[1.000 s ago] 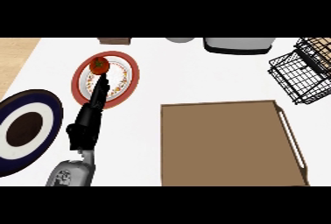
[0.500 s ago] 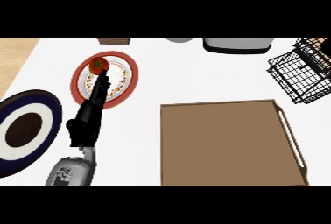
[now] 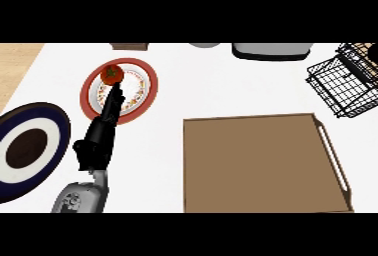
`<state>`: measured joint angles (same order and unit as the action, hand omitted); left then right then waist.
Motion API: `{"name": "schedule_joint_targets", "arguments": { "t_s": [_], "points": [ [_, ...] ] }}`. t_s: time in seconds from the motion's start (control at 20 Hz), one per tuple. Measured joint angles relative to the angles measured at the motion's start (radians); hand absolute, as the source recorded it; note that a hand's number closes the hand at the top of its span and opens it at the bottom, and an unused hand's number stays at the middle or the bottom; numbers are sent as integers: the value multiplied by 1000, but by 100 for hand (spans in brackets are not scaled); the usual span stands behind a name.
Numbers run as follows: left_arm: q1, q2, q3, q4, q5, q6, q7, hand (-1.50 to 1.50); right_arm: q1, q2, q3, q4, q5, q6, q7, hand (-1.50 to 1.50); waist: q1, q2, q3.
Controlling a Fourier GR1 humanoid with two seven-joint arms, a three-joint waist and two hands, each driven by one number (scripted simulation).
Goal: Pick the cupcake from the tray and place it in the tiered basket
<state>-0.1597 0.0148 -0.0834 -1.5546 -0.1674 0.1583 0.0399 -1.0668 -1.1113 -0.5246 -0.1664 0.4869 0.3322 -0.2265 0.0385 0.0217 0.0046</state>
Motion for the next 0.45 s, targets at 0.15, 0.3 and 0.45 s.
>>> {"name": "schedule_joint_targets", "arguments": {
  "t_s": [0.15, 0.3, 0.45],
  "points": [
    [10, 10, 7, -15, 5, -5, 1, 0, 49, -68, -55, 45, -48, 49, -16, -150, -5, 0, 3],
    [14, 13, 13, -16, 9, -7, -5, 0, 113, -121, -92, 73, -82, 96, -55, -150, -13, 2, 5],
    [5, 13, 17, -24, 5, 1, 1, 0, 175, -156, -122, 97, -109, 144, -98, -150, -22, 3, 8]
  ]
}}
